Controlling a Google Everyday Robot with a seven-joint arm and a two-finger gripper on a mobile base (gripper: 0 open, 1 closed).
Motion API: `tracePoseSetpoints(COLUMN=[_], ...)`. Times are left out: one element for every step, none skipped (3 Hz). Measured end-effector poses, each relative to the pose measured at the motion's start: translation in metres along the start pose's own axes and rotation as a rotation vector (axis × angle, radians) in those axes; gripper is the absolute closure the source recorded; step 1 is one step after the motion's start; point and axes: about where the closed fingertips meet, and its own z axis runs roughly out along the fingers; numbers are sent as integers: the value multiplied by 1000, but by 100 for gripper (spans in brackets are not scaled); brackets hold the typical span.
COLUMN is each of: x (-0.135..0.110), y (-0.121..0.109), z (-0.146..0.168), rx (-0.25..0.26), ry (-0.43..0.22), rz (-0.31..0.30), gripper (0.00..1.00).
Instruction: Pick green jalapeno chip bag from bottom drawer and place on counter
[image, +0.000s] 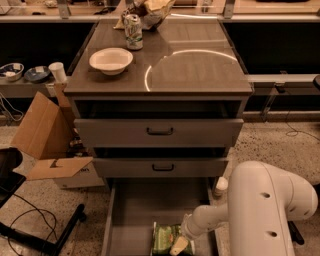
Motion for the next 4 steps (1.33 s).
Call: tracePoseSetpoints(x=[-1,9,20,21], y=[0,6,9,3], z=[0,16,32,35], rx=[0,-19,-9,5], ry=[0,-33,-87,-106], rz=[-1,26,40,35], gripper=[0,0,0,0])
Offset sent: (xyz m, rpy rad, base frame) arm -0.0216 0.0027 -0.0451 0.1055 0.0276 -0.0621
